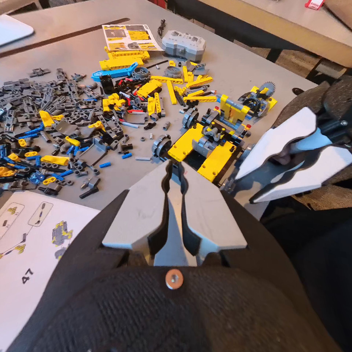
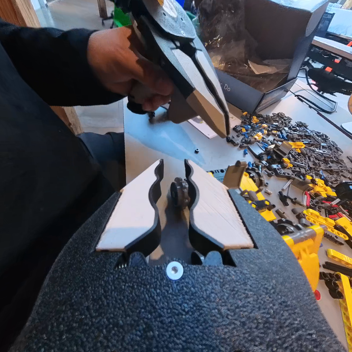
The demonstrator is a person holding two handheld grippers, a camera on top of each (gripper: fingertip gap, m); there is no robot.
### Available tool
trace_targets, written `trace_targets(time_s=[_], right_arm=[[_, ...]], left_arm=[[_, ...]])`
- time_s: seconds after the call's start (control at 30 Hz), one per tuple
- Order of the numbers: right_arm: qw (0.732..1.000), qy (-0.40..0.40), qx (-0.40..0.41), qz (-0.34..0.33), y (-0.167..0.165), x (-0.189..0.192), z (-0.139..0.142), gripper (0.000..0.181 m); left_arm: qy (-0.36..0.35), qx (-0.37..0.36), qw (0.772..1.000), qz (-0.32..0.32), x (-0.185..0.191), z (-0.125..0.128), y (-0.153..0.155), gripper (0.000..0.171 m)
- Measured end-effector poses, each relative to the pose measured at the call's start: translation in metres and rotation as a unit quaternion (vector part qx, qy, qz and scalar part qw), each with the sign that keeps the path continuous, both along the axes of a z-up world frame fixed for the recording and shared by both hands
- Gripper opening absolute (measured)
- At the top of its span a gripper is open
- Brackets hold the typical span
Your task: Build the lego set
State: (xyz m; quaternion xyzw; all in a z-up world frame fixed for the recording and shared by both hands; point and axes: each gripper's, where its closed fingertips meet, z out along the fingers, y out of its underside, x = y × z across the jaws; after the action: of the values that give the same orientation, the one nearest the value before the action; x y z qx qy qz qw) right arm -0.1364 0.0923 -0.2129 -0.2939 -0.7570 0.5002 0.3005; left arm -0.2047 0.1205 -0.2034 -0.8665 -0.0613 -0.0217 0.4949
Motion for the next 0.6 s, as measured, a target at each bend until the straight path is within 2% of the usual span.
trace_targets(time_s=[0.13,0.27,0.33,0.43,0.6], right_arm=[[1.0,-0.01,0.014,-0.009,0.001,-0.003,-0.005,0.023],[0.999,0.005,0.016,-0.029,0.005,-0.007,-0.002,0.023],[0.999,0.019,0.01,-0.039,0.009,-0.007,0.002,0.023],[0.998,0.038,-0.002,-0.049,0.014,-0.007,0.009,0.023],[0.999,0.032,-0.017,-0.04,0.014,-0.007,0.011,0.023]], left_arm=[[0.02,0.001,1.0,0.021,-0.022,0.001,-0.006,0.004],[0.05,-0.031,0.997,0.058,-0.072,0.01,-0.022,0.014],[0.06,-0.081,0.992,0.08,-0.107,0.0,-0.038,0.026],[0.033,-0.123,0.985,0.118,-0.145,-0.011,-0.059,0.028],[0.027,-0.147,0.978,0.147,-0.165,-0.028,-0.073,0.03]])
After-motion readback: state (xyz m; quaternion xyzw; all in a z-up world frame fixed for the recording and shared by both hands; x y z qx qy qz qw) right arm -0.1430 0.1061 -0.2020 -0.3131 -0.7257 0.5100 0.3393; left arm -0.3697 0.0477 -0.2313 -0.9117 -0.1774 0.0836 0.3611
